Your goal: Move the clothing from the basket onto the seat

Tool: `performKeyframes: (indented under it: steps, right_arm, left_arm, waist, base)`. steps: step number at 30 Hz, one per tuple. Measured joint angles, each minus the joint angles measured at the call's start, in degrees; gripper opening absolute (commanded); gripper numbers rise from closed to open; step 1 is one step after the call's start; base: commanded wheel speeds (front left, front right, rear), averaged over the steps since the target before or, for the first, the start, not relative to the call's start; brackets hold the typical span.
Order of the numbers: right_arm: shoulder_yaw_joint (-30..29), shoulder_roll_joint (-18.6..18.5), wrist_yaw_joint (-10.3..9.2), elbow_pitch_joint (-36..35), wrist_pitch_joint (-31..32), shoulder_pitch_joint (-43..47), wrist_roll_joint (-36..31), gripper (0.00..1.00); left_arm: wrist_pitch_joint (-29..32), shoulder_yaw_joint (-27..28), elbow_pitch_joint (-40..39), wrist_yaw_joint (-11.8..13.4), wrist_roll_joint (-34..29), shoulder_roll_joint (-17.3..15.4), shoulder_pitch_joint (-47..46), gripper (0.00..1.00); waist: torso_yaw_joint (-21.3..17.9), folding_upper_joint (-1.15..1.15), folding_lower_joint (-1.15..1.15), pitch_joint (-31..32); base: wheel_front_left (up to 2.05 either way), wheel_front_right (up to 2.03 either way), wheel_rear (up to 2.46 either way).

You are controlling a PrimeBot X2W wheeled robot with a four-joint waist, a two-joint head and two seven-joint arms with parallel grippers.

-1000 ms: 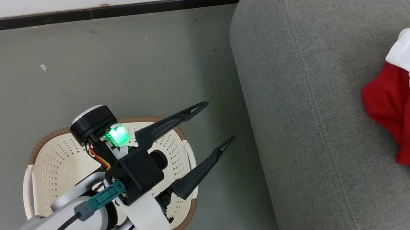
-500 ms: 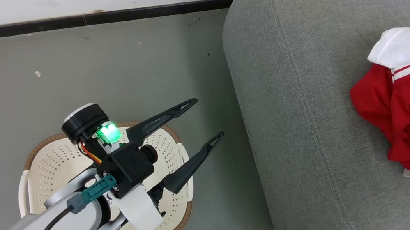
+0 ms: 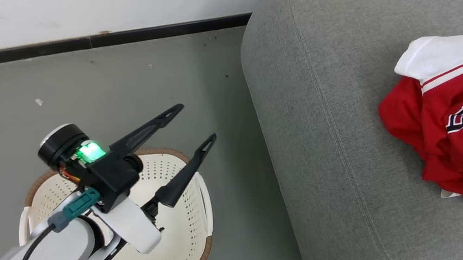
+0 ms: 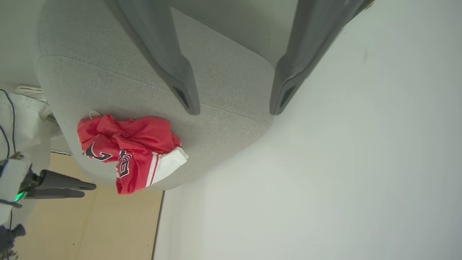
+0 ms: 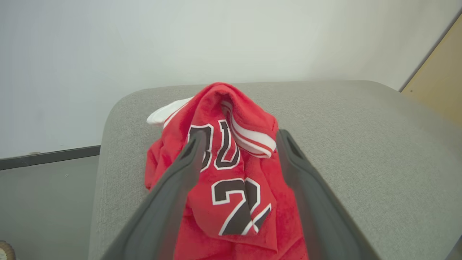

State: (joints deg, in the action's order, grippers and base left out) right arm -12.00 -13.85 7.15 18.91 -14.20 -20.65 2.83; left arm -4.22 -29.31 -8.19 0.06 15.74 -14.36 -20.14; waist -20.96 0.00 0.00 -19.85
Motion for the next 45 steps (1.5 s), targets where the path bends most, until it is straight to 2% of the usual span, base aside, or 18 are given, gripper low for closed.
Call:
performKeyframes:
  steps: [10, 23, 30, 37, 45]
  right_arm:
    - [5.3, 2.5, 0.0, -5.9, 0.0, 0.7, -1.2, 1.0]
    - [12.8, 5.2, -0.01, -9.8, 0.0, 1.4, -1.9, 1.0]
    - [13.6, 7.4, -0.01, -10.7, 0.0, 1.8, -2.3, 1.0]
    - [14.2, 8.7, -0.01, -11.0, 0.0, 4.5, -2.4, 1.0]
    - [12.9, 9.7, -0.01, -11.3, 0.0, 7.9, -2.9, 1.0]
  left_arm:
    - [-3.8, 4.7, 2.4, 3.6, 2.5, 0.5, 4.5, 1.0]
    - [-8.3, 11.3, 6.1, 7.8, 4.1, 0.6, 10.1, 1.0]
    - [-9.1, 14.9, 8.0, 9.9, 5.8, 0.3, 13.5, 1.0]
    - [-9.6, 17.6, 9.7, 11.4, 7.0, 1.6, 16.2, 1.0]
    - [-10.1, 19.6, 11.2, 11.8, 7.4, 1.8, 17.7, 1.0]
  waist:
    - [1.4, 0.0, 0.0, 2.7]
    - [5.8, 0.0, 0.0, 6.2]
    - [8.7, 0.0, 0.0, 8.1]
    - [11.5, 0.0, 0.0, 10.3]
    - [13.8, 0.0, 0.0, 12.7]
  base:
    - [0.0, 0.0, 0.0]
    - [0.0, 0.0, 0.0]
    - [0.0, 0.0, 0.0]
    - [0.0, 0.0, 0.0]
    - [0.0, 0.0, 0.0]
